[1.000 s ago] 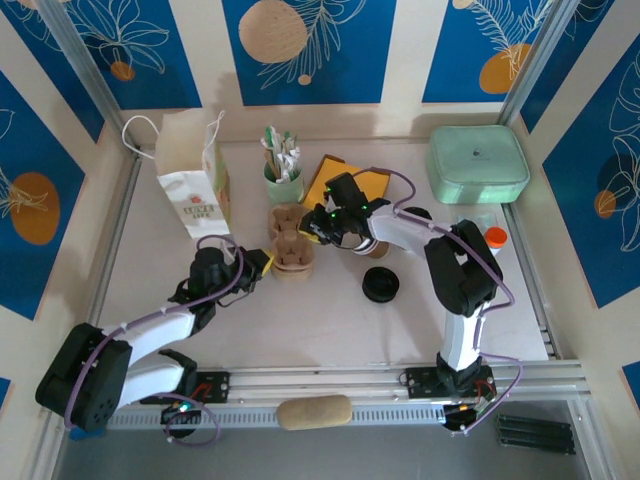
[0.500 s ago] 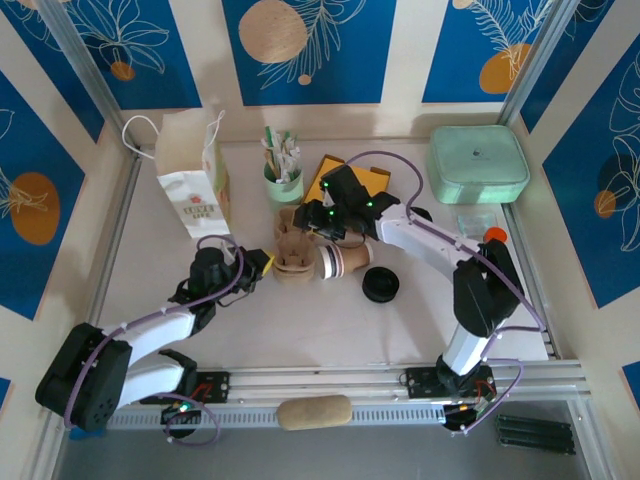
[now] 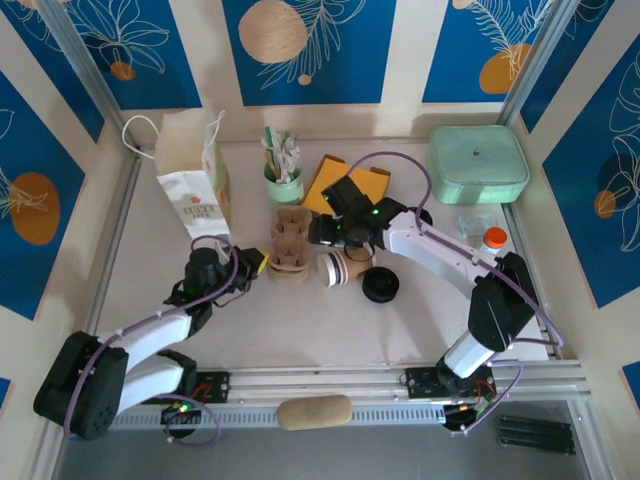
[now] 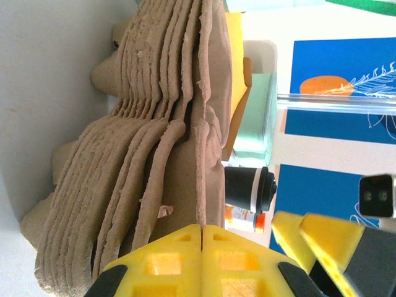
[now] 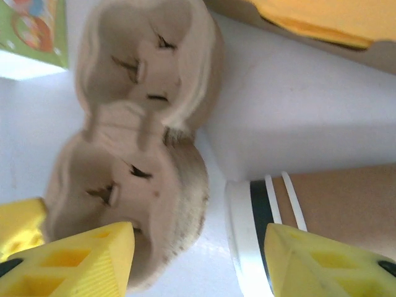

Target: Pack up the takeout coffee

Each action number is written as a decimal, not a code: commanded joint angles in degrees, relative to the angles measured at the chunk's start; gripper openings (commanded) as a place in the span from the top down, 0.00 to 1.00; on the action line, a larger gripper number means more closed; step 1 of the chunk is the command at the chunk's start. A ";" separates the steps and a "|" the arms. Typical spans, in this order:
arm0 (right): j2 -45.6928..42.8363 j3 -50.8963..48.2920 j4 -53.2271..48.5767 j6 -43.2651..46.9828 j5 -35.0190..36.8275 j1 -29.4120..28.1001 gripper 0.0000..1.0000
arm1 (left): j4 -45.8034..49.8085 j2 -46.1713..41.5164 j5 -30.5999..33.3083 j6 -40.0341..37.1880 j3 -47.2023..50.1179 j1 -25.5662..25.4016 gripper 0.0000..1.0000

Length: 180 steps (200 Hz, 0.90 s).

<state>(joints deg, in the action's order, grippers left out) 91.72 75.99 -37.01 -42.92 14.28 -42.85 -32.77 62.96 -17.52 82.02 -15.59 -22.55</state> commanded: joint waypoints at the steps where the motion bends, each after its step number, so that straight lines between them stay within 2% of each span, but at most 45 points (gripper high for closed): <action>1: -0.01 -0.75 -5.82 3.36 5.71 -3.13 0.38 | 1.28 -2.37 -0.32 -1.55 0.52 1.43 1.00; 28: 2.05 -0.04 -9.32 4.28 9.77 -6.22 0.33 | 3.52 -4.35 -0.74 -2.21 0.57 2.41 1.00; 59: 5.41 0.95 -11.12 5.03 10.71 -8.73 0.31 | 4.64 -5.62 -0.90 -2.30 0.98 2.86 1.00; 71: 7.35 1.42 -11.61 4.95 11.21 -9.39 0.28 | 4.78 -5.87 -0.92 -2.35 1.05 2.94 1.00; 107: 11.99 3.29 -12.92 4.16 15.46 -9.84 0.27 | 4.92 -6.29 -1.16 -2.28 1.07 2.97 1.00; 126: 12.68 3.90 -12.87 4.16 17.43 -9.63 0.27 | 5.17 -6.53 -1.24 -2.25 1.00 2.96 1.00; 169: 12.91 5.47 -13.94 4.19 20.01 -8.56 0.38 | 4.93 -6.50 -1.29 -2.16 1.01 3.03 1.00; 180: 13.11 5.93 -14.56 4.54 20.96 -8.55 0.38 | 4.91 -6.53 -1.27 -2.13 1.00 3.01 1.00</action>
<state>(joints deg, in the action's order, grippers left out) 103.48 80.29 -48.75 -38.41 31.77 -51.88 -27.38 57.43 -17.56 80.68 -14.92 -20.03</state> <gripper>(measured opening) 0.622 0.057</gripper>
